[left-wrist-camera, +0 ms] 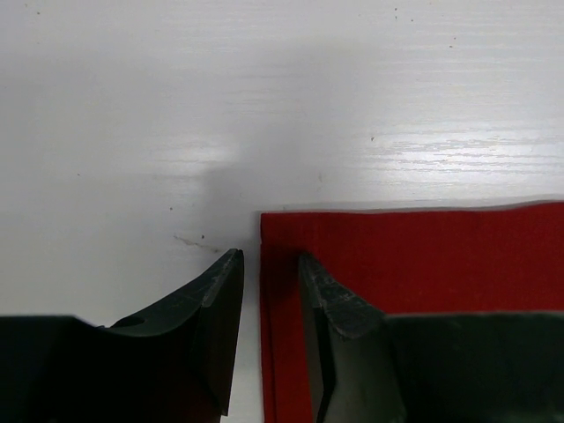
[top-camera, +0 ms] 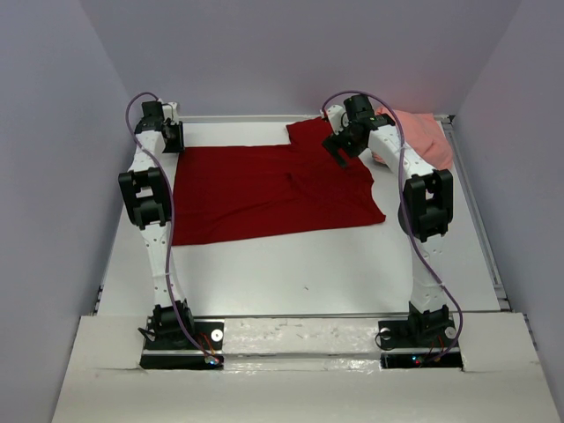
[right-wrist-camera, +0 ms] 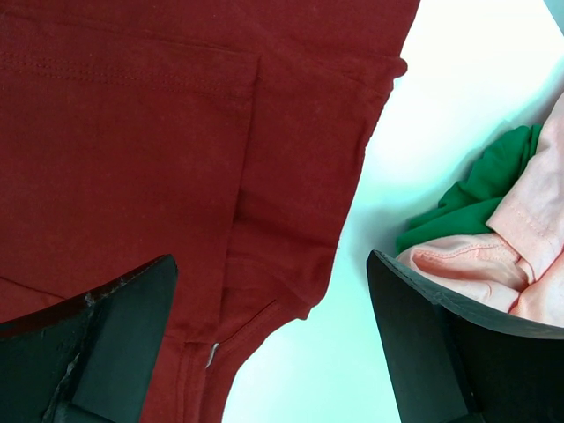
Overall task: Fold and stack the t-shirts
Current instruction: Grap the side of the flattened tshirt furthest away from the robot with both arms
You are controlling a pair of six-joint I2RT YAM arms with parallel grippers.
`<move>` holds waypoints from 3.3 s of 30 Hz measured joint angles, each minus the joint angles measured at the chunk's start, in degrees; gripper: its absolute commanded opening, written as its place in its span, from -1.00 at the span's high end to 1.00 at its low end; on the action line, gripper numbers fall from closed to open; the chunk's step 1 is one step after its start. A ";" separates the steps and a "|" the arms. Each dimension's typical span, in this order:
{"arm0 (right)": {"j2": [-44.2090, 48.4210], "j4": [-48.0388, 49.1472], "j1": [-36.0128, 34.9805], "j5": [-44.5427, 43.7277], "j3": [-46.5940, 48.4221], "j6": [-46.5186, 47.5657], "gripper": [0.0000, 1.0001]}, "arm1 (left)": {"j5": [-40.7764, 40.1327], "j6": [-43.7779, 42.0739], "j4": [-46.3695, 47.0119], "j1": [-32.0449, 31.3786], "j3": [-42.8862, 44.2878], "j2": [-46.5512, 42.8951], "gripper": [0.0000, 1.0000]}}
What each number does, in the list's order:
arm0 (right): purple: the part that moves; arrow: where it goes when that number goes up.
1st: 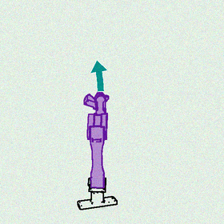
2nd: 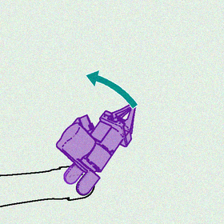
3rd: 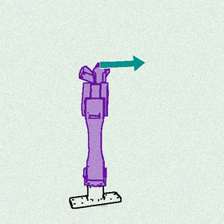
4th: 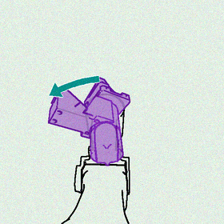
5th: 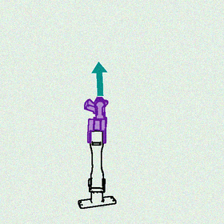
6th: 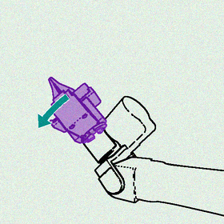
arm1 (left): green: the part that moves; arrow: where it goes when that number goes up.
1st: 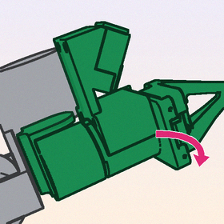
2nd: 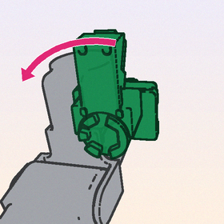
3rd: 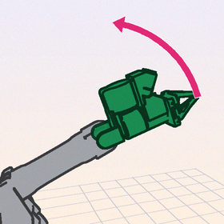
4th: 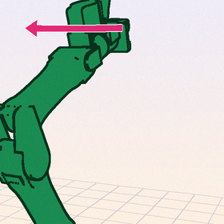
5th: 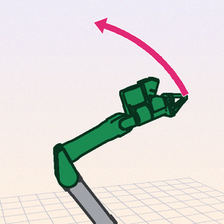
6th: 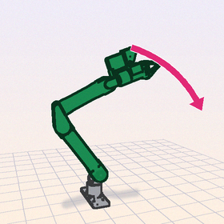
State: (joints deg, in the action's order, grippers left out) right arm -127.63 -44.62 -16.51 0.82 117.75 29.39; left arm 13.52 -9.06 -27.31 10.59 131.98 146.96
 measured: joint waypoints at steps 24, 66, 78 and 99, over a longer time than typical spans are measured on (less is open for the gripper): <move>-0.04 -0.26 0.00 0.00 0.28 0.37 -0.86 | 0.11 -0.87 0.00 -1.66 0.52 0.66 0.62; -22.67 15.56 2.75 -8.66 20.52 -1.29 -0.93 | -2.80 -2.27 5.05 -3.10 -9.07 -4.33 1.00; -23.26 17.25 9.81 -11.76 20.52 -2.29 -0.90 | -2.43 -2.25 4.15 -3.10 -9.79 -4.98 1.00; -22.88 13.42 10.14 -1.22 21.66 -5.14 -0.70 | -1.97 -2.21 3.43 -3.52 -10.14 -5.35 1.00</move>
State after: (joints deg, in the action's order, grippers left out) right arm -150.52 -31.20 -6.37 -0.40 139.41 24.25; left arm 11.55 -11.27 -23.88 7.07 121.84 141.60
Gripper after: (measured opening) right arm 0.860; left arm 0.014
